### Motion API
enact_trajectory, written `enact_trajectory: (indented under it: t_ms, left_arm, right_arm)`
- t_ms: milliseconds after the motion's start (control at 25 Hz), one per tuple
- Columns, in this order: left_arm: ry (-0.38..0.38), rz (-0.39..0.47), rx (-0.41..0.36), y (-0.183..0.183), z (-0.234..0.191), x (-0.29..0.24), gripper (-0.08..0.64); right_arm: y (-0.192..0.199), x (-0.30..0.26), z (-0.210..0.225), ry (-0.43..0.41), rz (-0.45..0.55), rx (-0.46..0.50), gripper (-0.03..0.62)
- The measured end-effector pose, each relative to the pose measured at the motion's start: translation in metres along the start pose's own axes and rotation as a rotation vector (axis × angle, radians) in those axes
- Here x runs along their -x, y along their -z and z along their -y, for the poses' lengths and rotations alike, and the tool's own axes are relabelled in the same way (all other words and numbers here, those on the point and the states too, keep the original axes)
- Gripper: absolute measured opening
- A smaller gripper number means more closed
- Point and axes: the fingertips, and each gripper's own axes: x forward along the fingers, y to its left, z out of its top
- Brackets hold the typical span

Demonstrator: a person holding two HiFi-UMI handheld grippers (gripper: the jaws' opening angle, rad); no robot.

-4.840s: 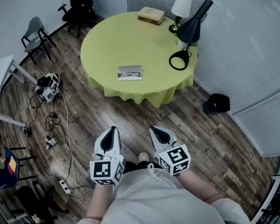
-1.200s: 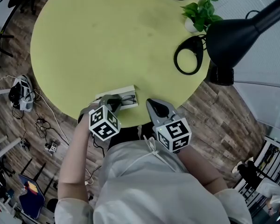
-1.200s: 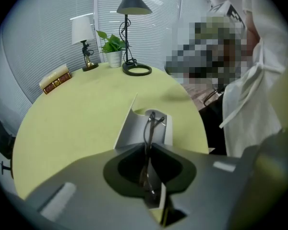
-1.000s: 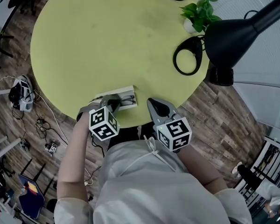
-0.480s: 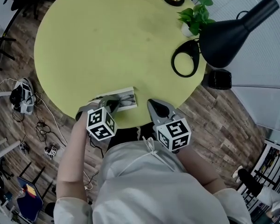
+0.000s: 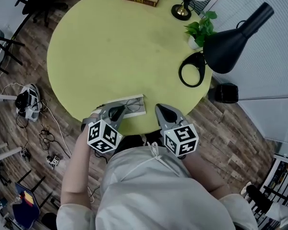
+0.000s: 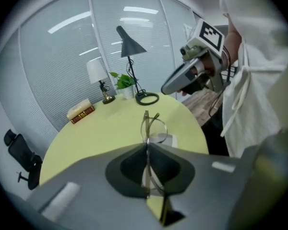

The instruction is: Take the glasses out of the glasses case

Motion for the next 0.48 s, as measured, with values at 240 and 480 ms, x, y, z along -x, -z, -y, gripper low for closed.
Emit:
enact_trajectory:
  t_ms: [240,480]
  left_arm:
    - [-0.175,0.186,0.179,-0.034,-0.027,0.052,0.015]
    - [-0.329,0.371,0.348,-0.058,-0.049,0.109,0.015]
  right_arm:
    - [-0.045,0.010,-0.022,-0.013,0.107,0.072,0.000]
    - [-0.075,0.021,-0.042,-0.017,0.173,0.117,0.000]
